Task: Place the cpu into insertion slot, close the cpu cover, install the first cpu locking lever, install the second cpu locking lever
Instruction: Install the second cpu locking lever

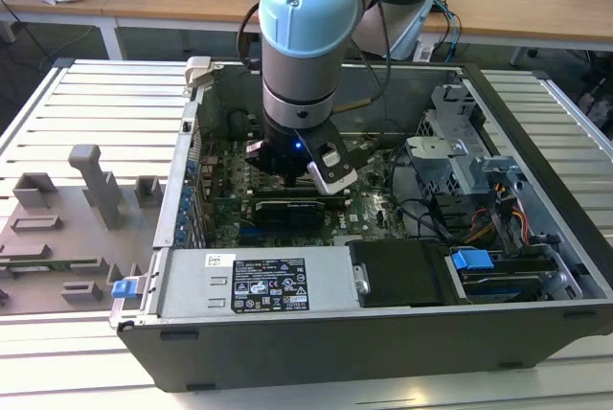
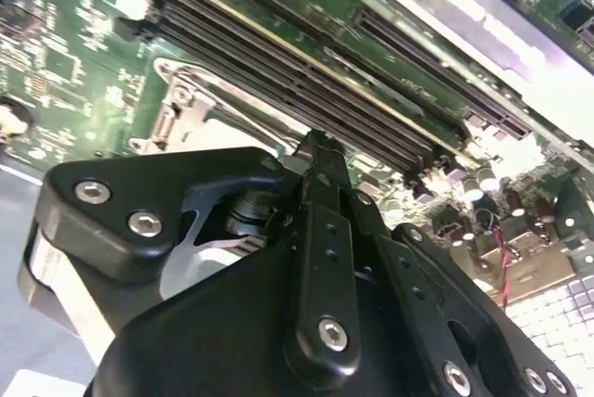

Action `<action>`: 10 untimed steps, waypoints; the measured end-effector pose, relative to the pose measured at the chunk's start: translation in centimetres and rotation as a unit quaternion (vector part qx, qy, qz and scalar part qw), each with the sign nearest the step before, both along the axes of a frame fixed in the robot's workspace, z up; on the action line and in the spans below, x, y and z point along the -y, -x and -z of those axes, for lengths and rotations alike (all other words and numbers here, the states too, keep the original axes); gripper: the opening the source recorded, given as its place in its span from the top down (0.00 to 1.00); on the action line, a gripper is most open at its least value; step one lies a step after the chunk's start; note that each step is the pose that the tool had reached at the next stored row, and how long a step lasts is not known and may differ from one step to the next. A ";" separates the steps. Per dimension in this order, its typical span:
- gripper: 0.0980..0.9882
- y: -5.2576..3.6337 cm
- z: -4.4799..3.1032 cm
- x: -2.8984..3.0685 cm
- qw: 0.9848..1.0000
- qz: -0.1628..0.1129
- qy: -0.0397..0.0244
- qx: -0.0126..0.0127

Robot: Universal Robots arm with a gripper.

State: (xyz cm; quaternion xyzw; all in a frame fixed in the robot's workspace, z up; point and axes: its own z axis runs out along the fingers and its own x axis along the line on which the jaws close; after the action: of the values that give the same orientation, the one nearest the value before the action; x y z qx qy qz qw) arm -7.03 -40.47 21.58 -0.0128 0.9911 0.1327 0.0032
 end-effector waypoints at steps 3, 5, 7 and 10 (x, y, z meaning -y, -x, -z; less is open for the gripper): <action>0.99 0.34 0.50 -0.01 1.000 -0.006 -0.001 0.000; 0.99 0.49 0.67 -0.08 1.000 -0.010 -0.001 0.000; 0.99 0.64 0.79 -0.29 1.000 -0.014 -0.001 0.000; 0.99 0.97 1.09 -0.66 1.000 -0.020 -0.001 0.000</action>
State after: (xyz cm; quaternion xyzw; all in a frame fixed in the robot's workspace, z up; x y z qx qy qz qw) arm -8.00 -39.80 20.49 -0.0328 0.9904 0.1339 0.0005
